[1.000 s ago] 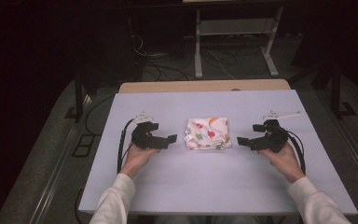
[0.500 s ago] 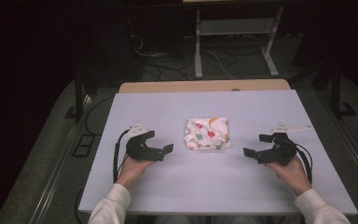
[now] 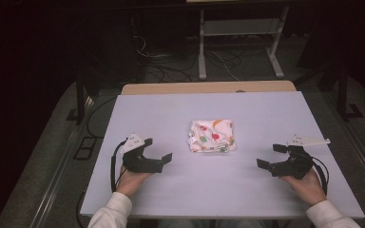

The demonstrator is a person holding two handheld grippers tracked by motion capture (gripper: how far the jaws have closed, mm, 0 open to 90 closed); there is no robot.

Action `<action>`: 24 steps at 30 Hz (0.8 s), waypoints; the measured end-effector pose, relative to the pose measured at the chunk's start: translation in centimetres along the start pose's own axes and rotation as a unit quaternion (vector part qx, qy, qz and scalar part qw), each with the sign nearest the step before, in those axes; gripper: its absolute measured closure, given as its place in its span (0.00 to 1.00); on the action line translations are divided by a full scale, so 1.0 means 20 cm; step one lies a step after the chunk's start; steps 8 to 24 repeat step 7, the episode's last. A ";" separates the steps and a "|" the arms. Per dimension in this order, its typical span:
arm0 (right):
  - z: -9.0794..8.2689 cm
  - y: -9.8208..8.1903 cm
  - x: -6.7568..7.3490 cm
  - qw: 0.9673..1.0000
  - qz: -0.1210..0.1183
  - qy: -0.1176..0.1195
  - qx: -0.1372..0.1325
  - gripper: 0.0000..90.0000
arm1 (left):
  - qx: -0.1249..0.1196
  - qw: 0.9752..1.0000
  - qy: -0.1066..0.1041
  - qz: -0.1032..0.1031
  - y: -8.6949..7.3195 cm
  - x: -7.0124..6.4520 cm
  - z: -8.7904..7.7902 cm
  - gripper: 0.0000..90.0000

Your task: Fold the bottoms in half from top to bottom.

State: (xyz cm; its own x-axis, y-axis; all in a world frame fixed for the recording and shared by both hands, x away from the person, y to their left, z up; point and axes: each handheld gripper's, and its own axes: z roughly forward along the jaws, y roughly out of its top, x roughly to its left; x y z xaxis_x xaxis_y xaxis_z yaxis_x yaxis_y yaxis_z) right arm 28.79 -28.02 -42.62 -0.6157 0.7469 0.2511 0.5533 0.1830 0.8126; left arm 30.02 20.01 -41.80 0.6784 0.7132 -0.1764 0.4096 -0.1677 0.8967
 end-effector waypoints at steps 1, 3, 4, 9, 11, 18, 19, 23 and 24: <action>0.00 0.00 0.00 1.000 0.001 -0.003 0.000 0.00 | 0.003 1.000 0.001 0.000 -0.01 0.00 0.00 0.00; -0.01 -0.01 -0.01 1.000 0.002 -0.004 0.001 0.00 | 0.008 1.000 -0.001 -0.001 -0.02 0.00 -0.01 0.00; -0.01 -0.02 -0.01 1.000 0.003 -0.005 0.000 0.00 | 0.011 1.000 -0.001 0.001 -0.02 0.01 -0.01 0.00; -0.01 -0.02 -0.01 1.000 0.003 -0.006 -0.002 0.00 | 0.015 1.000 -0.003 0.003 -0.03 0.01 -0.01 0.00; -0.01 -0.02 -0.01 1.000 0.003 -0.006 -0.002 0.00 | 0.015 1.000 -0.003 0.003 -0.03 0.01 -0.01 0.00; -0.01 -0.02 -0.01 1.000 0.003 -0.006 -0.002 0.00 | 0.015 1.000 -0.003 0.003 -0.03 0.01 -0.01 0.00; -0.01 -0.02 -0.01 1.000 0.003 -0.006 -0.002 0.00 | 0.015 1.000 -0.003 0.003 -0.03 0.01 -0.01 0.00; -0.01 -0.02 -0.01 1.000 0.003 -0.006 -0.002 0.00 | 0.015 1.000 -0.003 0.003 -0.03 0.01 -0.01 0.00; -0.01 -0.02 -0.01 1.000 0.003 -0.006 -0.002 0.00 | 0.015 1.000 -0.003 0.003 -0.03 0.01 -0.01 0.00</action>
